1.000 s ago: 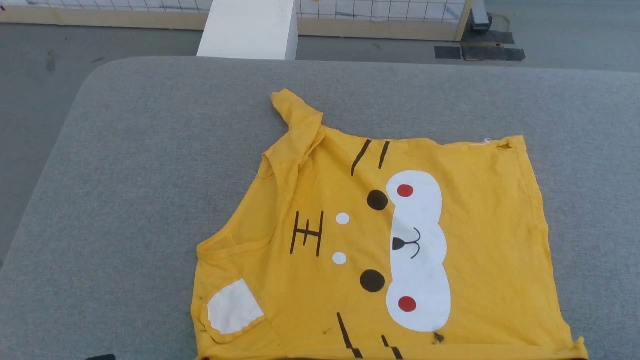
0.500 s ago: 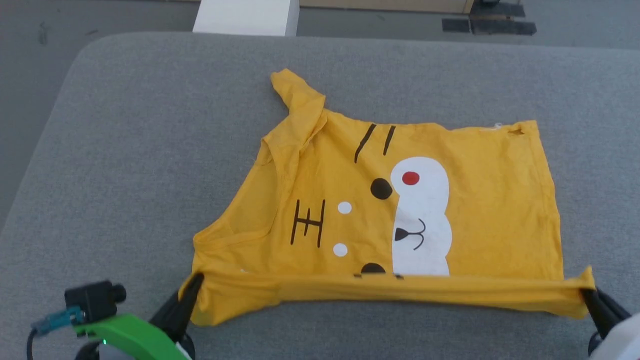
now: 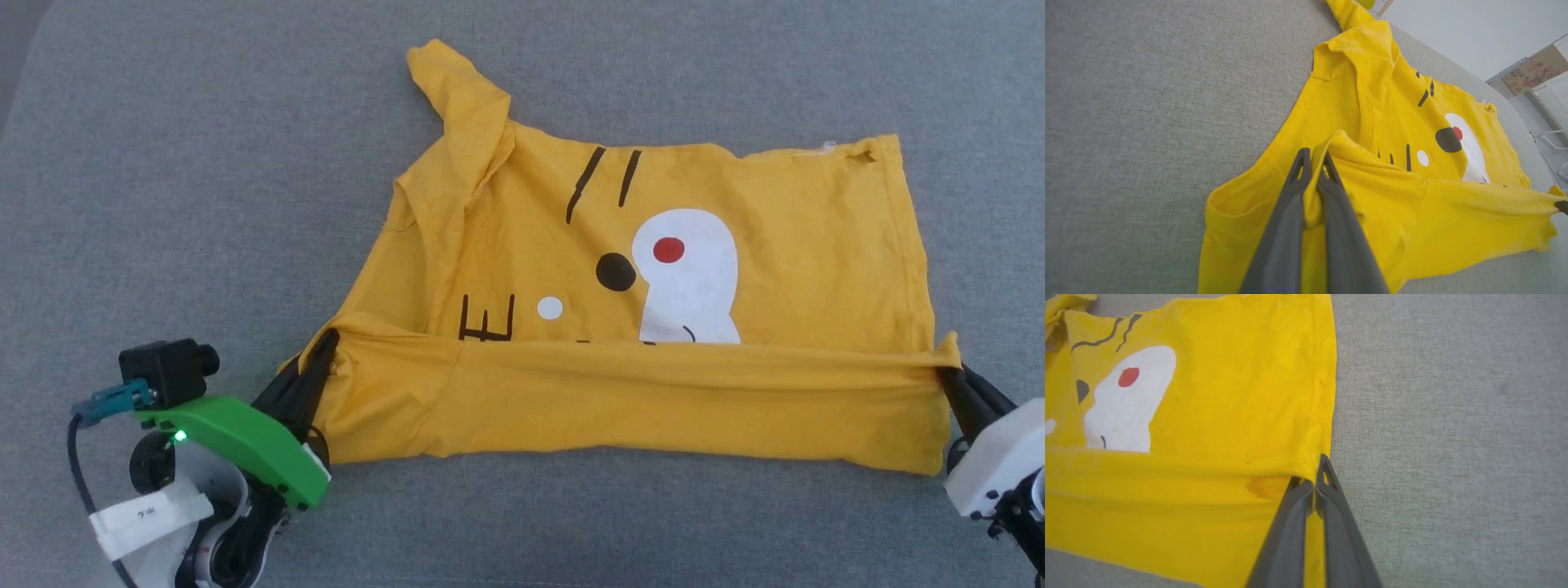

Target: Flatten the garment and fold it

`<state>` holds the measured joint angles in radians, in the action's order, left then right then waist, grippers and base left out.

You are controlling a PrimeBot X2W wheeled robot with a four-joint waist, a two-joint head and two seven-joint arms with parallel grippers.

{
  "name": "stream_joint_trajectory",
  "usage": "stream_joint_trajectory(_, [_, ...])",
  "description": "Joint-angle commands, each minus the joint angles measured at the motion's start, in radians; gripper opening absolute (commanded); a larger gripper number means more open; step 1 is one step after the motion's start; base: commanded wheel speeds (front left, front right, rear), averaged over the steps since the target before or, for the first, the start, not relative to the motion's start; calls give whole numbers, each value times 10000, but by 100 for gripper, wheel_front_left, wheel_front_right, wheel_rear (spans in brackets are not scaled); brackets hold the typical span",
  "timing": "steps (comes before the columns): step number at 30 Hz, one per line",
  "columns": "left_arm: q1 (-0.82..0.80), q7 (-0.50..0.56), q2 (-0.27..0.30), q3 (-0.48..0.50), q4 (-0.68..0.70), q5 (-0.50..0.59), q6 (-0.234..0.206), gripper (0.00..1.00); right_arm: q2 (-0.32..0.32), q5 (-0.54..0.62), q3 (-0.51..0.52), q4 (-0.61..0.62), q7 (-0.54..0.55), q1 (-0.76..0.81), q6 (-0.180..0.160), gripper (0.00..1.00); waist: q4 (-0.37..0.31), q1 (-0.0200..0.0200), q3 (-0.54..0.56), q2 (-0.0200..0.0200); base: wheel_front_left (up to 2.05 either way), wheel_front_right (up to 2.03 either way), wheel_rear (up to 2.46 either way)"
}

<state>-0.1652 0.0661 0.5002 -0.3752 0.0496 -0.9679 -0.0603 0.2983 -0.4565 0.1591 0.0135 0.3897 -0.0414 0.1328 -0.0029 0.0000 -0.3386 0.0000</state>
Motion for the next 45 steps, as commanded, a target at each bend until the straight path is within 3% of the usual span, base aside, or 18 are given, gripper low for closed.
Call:
stream_joint_trajectory(1, [-297, 9, -76, -43, -219, 51, 94, 0, 79, 85, -79, -165, -71, -293, -21, 0, -94, 0, -276, 0, 0, 0, 0])
stream_joint_trajectory(17, [-1034, 427, -616, -380, -2094, -300, 342, 0, 187, 31, -757, -2158, -158, -1412, -21, 0, 7, 0, -491, 0, 0, 0, 0])
stream_joint_trajectory(18, [-1024, 475, -657, -377, -2133, -386, 353, 1, 185, 23, -766, -2242, -125, -1429, -21, 26, 8, 0, -454, 0, 0, 0, 0])
stream_joint_trajectory(19, [-1009, 493, -695, -354, -2146, -468, 360, 22, 188, 16, -781, -2279, -129, -1443, -21, 100, 9, 0, -416, 0, 0, 0, 0])
stream_joint_trajectory(20, [-982, 517, -724, -332, -2152, -550, 360, 40, 174, -8, -751, -2307, -183, -1461, -21, 100, 9, 0, -359, 0, 0, 0, 0])
stream_joint_trajectory(22, [-907, 531, -760, -296, -2118, -683, 399, 53, 179, -33, -736, -2366, -176, -1449, -21, 100, 13, 0, -228, 0, 0, 0, 0])
stream_joint_trajectory(23, [-867, 524, -771, -266, -2100, -740, 401, 67, 192, -46, -759, -2363, -160, -1431, -21, 100, 14, 0, -171, 0, 0, 0, 0])
stream_joint_trajectory(27, [-660, 481, -721, -214, -2046, -814, 385, 100, 250, -195, -800, -2223, -57, -1249, -21, 100, 26, 0, 166, 0, 0, 0, 0])
stream_joint_trajectory(36, [-47, -709, -525, 292, -1281, -333, -93, 100, 185, -344, -105, -912, -200, -506, -21, 100, 90, 0, 923, 0, 0, 0, 0])
stream_joint_trajectory(41, [512, -2673, -567, 942, -415, 636, -630, 100, -595, 444, 828, 207, -1646, -130, -21, 100, 121, 0, 1148, 0, 0, 0, 0])
stream_joint_trajectory(45, [1022, -3254, -865, 1614, 450, 2209, -1076, 100, -1417, 1581, 1396, 919, -3139, 286, -21, 100, 153, 0, 1245, 0, 0, 0, 0])
